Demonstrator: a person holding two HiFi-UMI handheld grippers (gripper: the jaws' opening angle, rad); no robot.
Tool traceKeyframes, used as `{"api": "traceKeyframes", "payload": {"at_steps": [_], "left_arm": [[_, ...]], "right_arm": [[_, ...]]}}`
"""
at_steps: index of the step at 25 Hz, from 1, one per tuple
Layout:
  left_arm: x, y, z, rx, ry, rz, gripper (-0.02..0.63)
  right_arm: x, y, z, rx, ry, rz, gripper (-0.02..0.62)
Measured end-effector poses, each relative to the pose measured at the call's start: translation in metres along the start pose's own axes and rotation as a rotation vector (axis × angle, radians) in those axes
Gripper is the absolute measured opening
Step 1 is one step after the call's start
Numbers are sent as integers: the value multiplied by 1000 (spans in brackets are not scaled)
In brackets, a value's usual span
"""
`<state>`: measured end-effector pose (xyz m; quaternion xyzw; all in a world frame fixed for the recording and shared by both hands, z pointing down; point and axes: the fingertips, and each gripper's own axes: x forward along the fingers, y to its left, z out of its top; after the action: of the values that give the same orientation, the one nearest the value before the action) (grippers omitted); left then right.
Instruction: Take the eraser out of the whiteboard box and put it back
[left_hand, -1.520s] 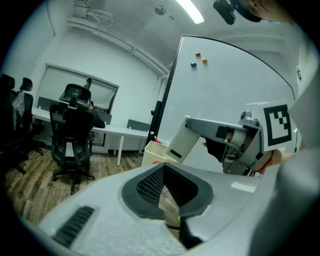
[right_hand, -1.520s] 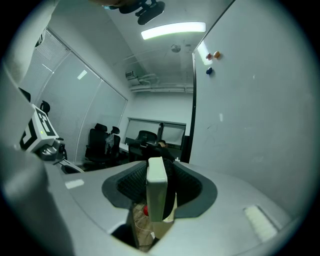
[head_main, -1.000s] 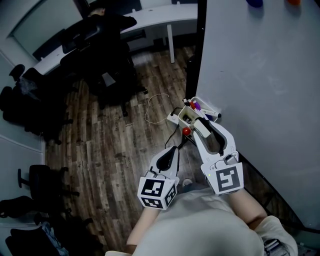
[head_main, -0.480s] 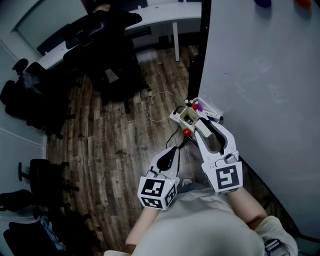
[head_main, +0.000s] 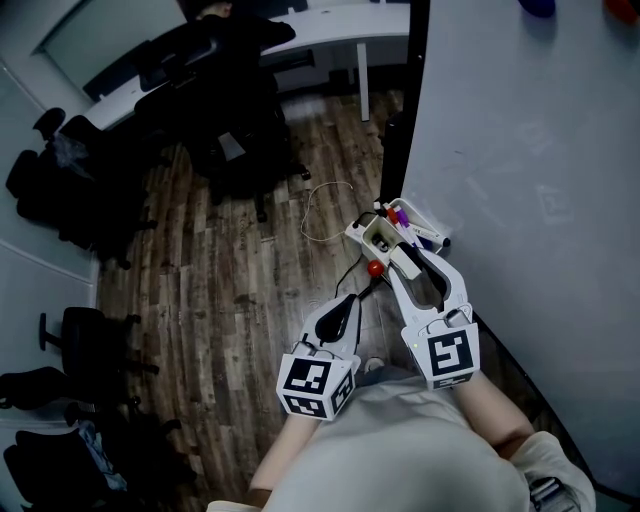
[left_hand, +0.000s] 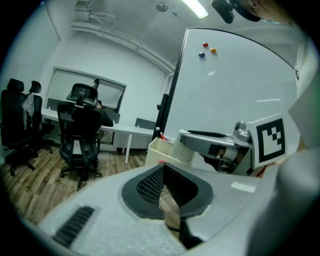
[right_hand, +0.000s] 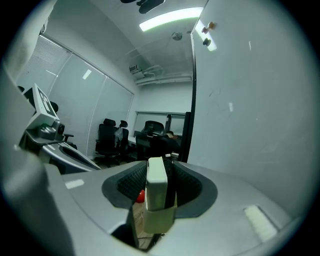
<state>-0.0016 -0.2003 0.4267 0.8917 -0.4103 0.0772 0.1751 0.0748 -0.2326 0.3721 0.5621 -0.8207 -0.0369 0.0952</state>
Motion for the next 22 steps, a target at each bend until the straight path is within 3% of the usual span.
{"api": "traceKeyframes", "payload": {"at_steps": [15,22], "left_arm": [[1,4,-1,0,-9,47,2],[7,5,-3,-6,-2,38,2]], "right_arm": [[9,1,-24,5,45,34,175],[12,-3,-24,17,38,29,247]]}}
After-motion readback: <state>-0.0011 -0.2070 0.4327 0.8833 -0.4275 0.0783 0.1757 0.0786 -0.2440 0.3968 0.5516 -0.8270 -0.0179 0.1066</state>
